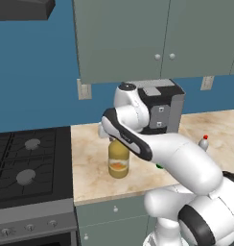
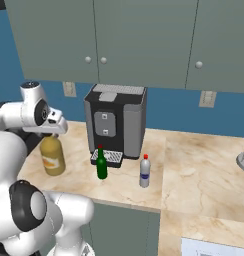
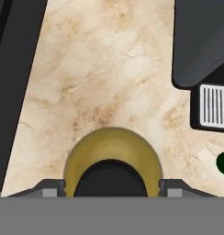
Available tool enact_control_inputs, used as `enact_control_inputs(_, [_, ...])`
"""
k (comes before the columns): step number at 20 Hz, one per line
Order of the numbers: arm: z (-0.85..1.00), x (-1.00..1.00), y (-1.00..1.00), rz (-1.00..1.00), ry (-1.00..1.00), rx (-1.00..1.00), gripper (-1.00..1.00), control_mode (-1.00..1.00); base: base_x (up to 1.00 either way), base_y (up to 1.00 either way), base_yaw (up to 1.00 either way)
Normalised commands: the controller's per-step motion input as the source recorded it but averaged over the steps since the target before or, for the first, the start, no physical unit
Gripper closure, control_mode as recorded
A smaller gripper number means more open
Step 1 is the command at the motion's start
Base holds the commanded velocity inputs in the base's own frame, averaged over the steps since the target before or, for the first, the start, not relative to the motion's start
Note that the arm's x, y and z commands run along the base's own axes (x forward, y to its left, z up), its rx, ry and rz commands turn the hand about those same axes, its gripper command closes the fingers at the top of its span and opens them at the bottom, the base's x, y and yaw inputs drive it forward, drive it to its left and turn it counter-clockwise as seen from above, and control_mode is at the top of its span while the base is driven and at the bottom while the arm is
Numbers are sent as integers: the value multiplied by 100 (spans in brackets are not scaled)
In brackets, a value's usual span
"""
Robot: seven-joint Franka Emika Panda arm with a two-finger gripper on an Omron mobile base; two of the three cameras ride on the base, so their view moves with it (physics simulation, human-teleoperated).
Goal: Place the drinks on the dining counter in a tight cluster.
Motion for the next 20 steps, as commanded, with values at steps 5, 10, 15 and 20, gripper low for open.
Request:
enact_control_inputs(5, [33, -24, -1, 8, -1, 0, 100, -100, 0, 0, 0])
enact_control_inputs(10, [23, -24, -12, 6, -3, 0, 100, -100, 0, 0, 0])
enact_control_inputs(15, [18, -23, -9, 0, -5, 0, 100, -100, 0, 0, 0])
enact_control_inputs(20, [2, -3, 0, 0, 0, 0, 100, -100, 0, 0, 0])
